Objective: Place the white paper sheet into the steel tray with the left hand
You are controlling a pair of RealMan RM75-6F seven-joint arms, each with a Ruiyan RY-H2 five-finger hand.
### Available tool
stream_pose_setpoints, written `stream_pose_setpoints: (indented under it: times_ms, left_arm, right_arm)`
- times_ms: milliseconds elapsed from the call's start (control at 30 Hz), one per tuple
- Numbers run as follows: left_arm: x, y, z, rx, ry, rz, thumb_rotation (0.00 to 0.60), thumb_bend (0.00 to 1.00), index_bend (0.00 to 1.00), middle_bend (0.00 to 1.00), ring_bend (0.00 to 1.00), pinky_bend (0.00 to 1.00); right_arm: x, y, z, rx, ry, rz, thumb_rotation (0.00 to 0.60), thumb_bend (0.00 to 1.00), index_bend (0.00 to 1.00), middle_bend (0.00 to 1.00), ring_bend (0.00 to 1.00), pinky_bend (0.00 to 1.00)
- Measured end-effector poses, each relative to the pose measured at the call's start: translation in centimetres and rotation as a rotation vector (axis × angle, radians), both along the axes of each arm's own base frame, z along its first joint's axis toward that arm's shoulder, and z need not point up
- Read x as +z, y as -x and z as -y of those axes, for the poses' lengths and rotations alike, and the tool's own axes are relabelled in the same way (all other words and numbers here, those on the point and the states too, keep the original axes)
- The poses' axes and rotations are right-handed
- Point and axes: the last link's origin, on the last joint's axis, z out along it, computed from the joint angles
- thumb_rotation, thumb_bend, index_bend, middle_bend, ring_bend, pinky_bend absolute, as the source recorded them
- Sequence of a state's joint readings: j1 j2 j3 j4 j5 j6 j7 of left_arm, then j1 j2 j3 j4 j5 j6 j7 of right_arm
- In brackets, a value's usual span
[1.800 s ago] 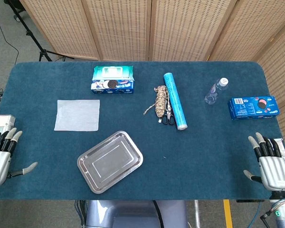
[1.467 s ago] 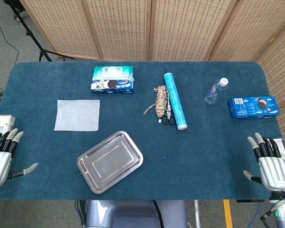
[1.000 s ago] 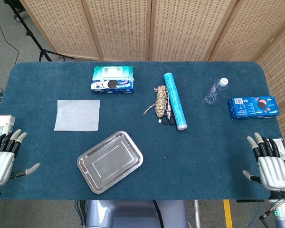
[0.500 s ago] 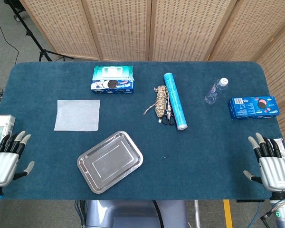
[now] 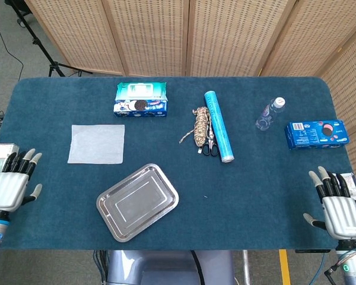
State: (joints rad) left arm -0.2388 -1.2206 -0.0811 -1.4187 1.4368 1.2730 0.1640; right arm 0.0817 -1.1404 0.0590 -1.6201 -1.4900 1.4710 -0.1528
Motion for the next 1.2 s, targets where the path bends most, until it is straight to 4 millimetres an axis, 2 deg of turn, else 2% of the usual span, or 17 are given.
stream_pose_setpoints:
  times_ms: [267, 467, 800, 1200]
  left_arm:
    - [-1.5, 0.8, -2.6, 0.043, 0.051, 0.056, 0.500, 0.39, 0.26, 0.00, 0.00, 0.00]
    - [-2.2, 1.3, -4.2, 0.052, 0.061, 0.050, 0.501, 0.40, 0.30, 0.00, 0.00, 0.00]
    - [-3.5, 2.6, -7.0, 0.042, 0.040, -0.022, 0.502, 0.41, 0.30, 0.00, 0.00, 0.00]
    - [-6.4, 2.8, -8.5, 0.011, 0.074, 0.006, 0.506, 0.41, 0.30, 0.00, 0.00, 0.00]
  right_arm:
    - [0.1, 0.0, 0.0, 0.003, 0.004, 0.003, 0.600, 0.00, 0.04, 0.00, 0.00, 0.00]
    - [0.1, 0.0, 0.0, 0.006, 0.006, 0.006, 0.600, 0.00, 0.04, 0.00, 0.00, 0.00]
    - [0.2, 0.0, 0.0, 0.014, 0.013, 0.011, 0.600, 0.00, 0.04, 0.00, 0.00, 0.00]
    - [0.3, 0.0, 0.0, 0.022, 0.023, 0.018, 0.600, 0.00, 0.04, 0.00, 0.00, 0.00]
